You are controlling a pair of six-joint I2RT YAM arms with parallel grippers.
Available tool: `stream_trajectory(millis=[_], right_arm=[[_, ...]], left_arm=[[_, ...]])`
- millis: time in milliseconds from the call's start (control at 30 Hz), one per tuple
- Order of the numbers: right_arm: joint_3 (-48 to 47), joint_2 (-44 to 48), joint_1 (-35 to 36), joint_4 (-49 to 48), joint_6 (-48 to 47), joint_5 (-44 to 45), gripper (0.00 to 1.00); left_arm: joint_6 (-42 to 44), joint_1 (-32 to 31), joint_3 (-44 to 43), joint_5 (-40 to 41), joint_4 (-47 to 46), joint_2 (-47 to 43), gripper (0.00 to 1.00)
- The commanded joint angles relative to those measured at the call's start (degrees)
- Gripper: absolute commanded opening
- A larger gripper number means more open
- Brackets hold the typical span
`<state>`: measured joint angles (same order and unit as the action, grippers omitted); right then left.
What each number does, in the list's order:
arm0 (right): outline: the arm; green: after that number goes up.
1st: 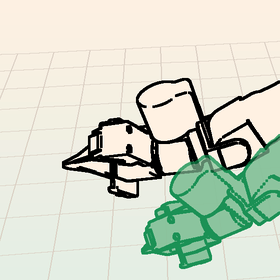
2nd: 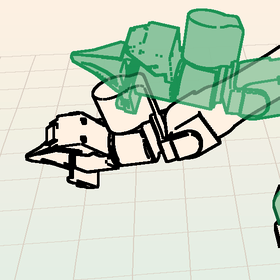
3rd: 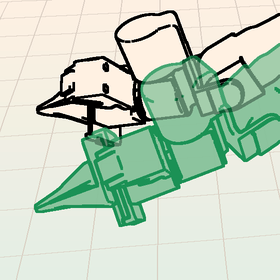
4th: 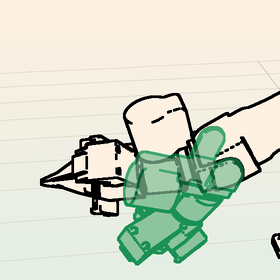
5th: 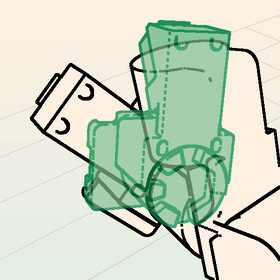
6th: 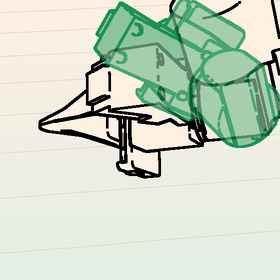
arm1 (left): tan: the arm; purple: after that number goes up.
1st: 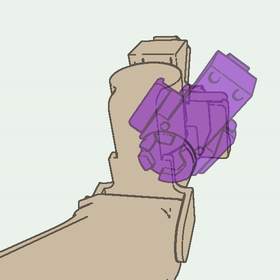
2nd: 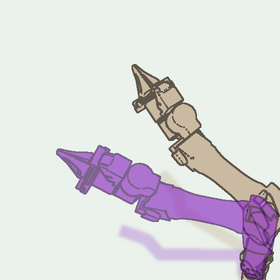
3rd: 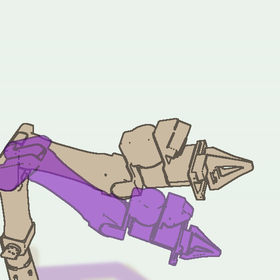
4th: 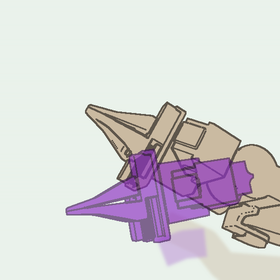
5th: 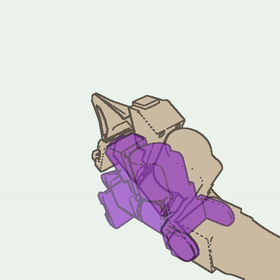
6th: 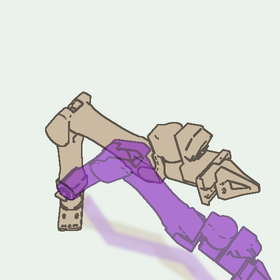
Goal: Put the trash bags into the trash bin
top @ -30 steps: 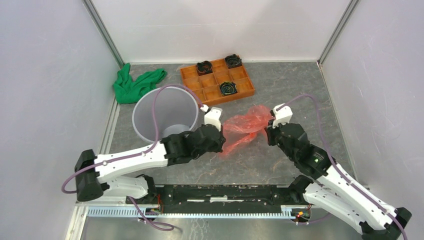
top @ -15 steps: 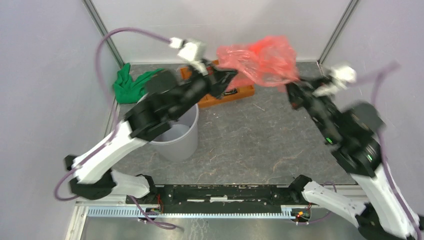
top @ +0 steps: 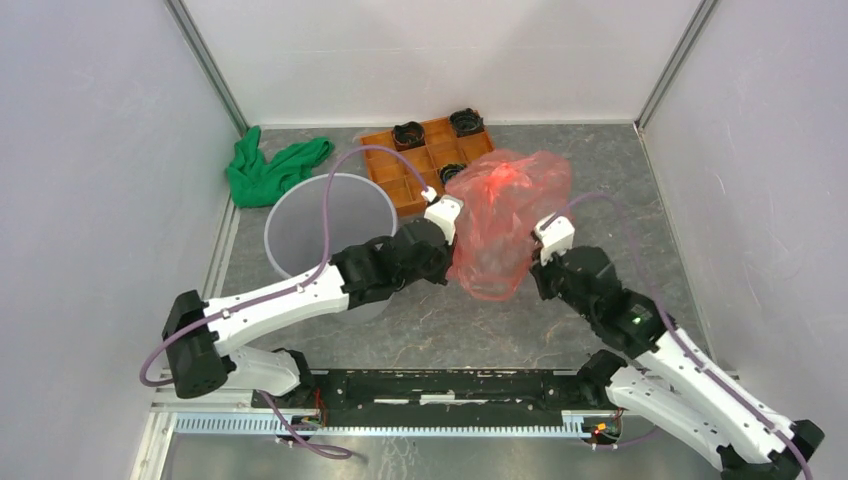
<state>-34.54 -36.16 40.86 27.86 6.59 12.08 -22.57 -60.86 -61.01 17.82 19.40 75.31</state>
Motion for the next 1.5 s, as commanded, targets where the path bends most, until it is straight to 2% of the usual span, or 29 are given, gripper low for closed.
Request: stream_trajectory(millis=[0, 67, 133, 233, 300, 400, 500, 567, 700, 800, 867, 967, 1067, 1133, 1200, 1367, 1467], right_arm=[[-24.6, -2.0, -0.1, -1.6, -3.6, 2.2, 0.06], [-33.4, -3.9, 0.0, -0.6, -5.7, 0.9, 0.05], [-35.5, -2.3, 0.0, -3.0, -6.1, 1.0, 0.05], [-28.7, 1.8, 0.0, -6.7, -7.4, 4.1, 0.06], [-21.4, 3.5, 0.0, -6.3, -6.7, 4.6, 0.05], [-9.8, 5.3, 0.0, -4.3, -1.9, 1.5, 0.03], [-2.9, 7.3, 0.0, -3.1, 0.3, -1.0, 0.02], [-5.0, 7.6, 0.0, -1.9, -1.4, 0.4, 0.03], [-22.7, 3.6, 0.0, 2.2, -7.4, 4.0, 0.03], [-32.3, 1.2, 0.0, 4.1, -9.4, 3.1, 0.04], [-32.7, 2.0, 0.0, 3.3, -9.4, 2.0, 0.05], [-23.7, 5.5, 0.0, -0.1, -8.3, 2.6, 0.1], [-16.7, 5.7, -0.1, -0.2, -6.9, 3.4, 0.09], [-15.1, 4.7, 0.0, -0.5, -7.1, 4.0, 0.07], [-18.6, 3.1, 0.0, 0.4, -8.1, 4.3, 0.06], [-34.1, 1.1, 0.0, 2.1, -9.5, -0.2, 0.07], [-35.5, 2.4, 0.0, 0.8, -8.0, -2.9, 0.09]], left_arm=[[0.8, -0.1, -15.9, -5.9, -3.1, -5.5, 0.02], [2.3, -0.2, -23.3, -9.6, -3.0, -6.3, 0.02], [2.5, -0.4, -23.5, -9.9, -6.0, -8.9, 0.02], [-0.8, -0.4, -13.9, -2.1, -12.5, -14.0, 0.02], [-4.6, -0.2, -8.1, 2.6, -10.2, -13.8, 0.02], [-9.4, 0.1, -3.4, -1.0, -3.2, -8.6, 0.02], [-10.9, 0.0, 0.7, -6.7, -4.1, -7.5, 0.02], [-9.1, 0.0, -1.3, -7.5, -4.4, -7.7, 0.02], [-2.2, 0.0, -16.8, -9.3, -2.8, -6.5, 0.02], [-0.6, 0.0, -23.2, -12.7, -4.4, -6.4, 0.02], [-1.3, 0.0, -20.7, -12.4, -7.4, -8.3, 0.02], [-4.3, 0.0, -11.3, -5.5, -9.1, -11.8, 0.02], [-6.9, 0.2, -7.9, 3.6, -2.1, -12.0, 0.02], [-7.1, 0.7, -9.0, 5.5, 1.4, -11.2, 0.02], [-5.7, 1.0, -11.9, 3.0, 1.9, -10.8, 0.02], [-3.4, 0.9, -18.2, -10.2, -3.3, -13.1, 0.02], [-4.9, 0.9, -14.2, -7.4, -6.6, -16.3, 0.02]])
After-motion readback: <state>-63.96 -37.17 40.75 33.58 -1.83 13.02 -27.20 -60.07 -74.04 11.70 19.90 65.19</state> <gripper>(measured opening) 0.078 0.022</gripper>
